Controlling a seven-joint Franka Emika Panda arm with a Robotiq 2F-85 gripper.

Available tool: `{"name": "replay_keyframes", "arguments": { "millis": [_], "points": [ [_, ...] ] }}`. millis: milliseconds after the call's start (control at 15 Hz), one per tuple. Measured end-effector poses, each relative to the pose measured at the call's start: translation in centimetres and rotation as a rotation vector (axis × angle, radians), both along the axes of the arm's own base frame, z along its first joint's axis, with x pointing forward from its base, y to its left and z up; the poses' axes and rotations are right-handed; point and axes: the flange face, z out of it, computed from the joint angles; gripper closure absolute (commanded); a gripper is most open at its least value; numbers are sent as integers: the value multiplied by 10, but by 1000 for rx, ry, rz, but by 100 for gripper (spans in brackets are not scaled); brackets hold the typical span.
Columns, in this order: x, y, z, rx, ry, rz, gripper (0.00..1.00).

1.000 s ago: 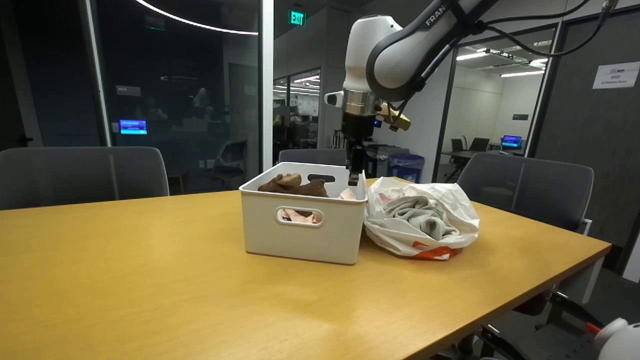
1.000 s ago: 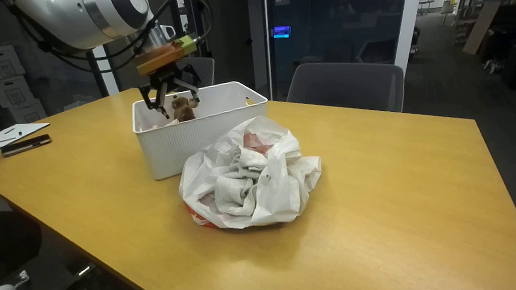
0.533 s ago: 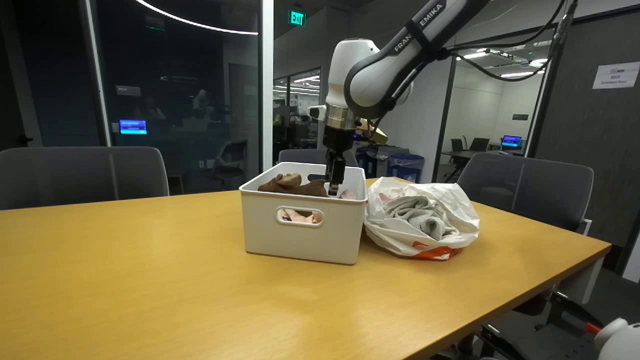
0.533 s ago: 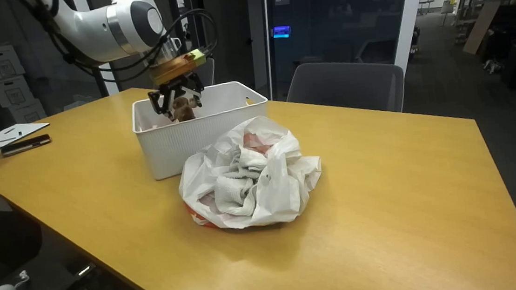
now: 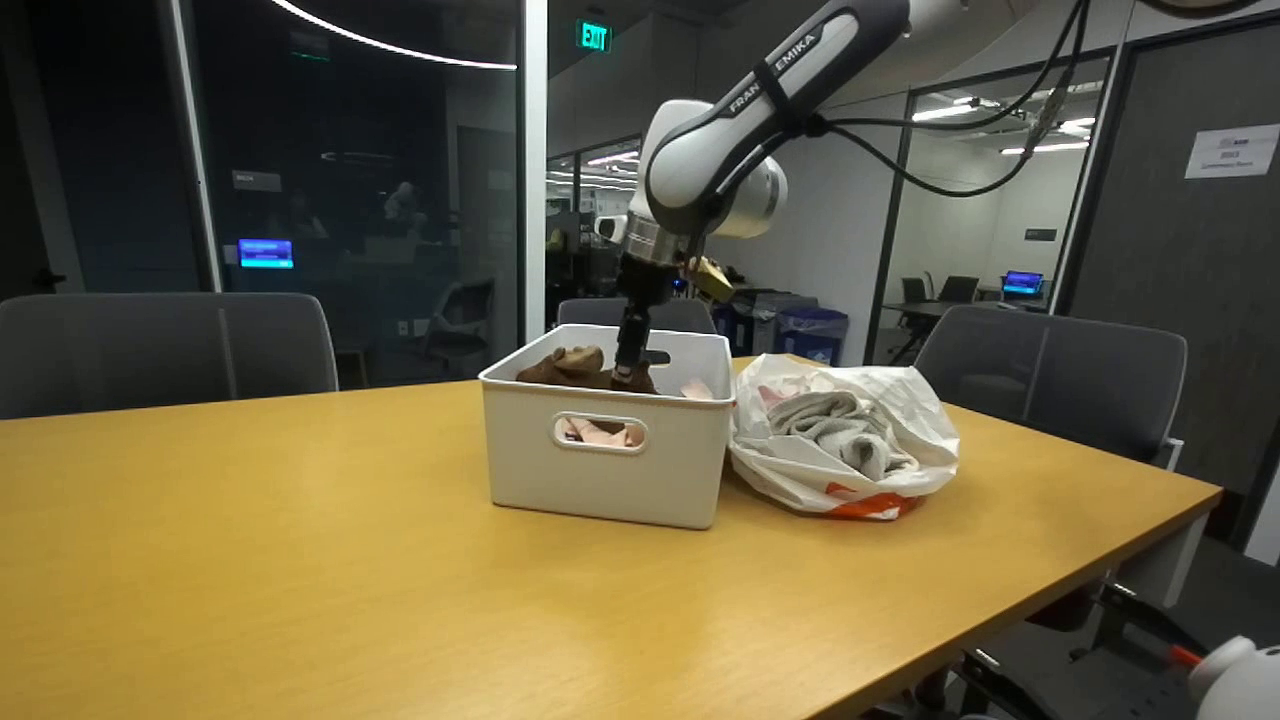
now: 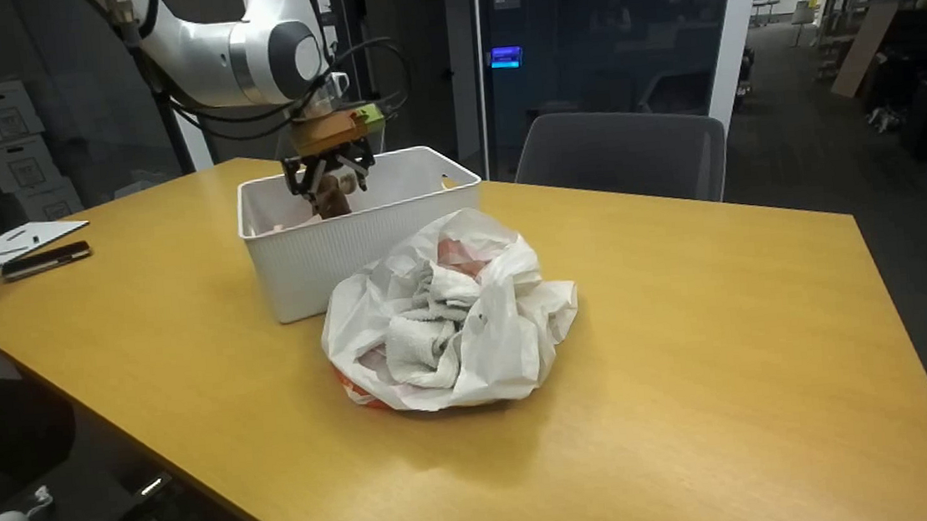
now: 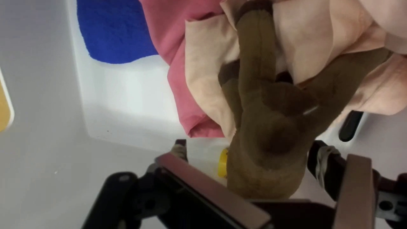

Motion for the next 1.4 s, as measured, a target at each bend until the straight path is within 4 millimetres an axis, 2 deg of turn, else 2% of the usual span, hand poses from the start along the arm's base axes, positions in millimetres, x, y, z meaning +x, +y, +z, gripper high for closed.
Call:
{"name": "replay_keyframes", "arguments": {
  "millis": [200, 400, 533, 800, 933, 1133, 1400],
  "points": [
    [9, -14, -17, 39, 42, -34, 59],
    [13, -20, -25, 63, 61, -55, 81],
    [14, -21, -24, 78, 67, -64, 86],
    [15, -18, -15, 93, 52, -66, 83],
    [15, -16, 2, 105, 10, -63, 82],
    [7, -18, 42, 119, -98, -59, 82],
    [-32, -37, 99, 75, -279, -90, 83]
  ]
}}
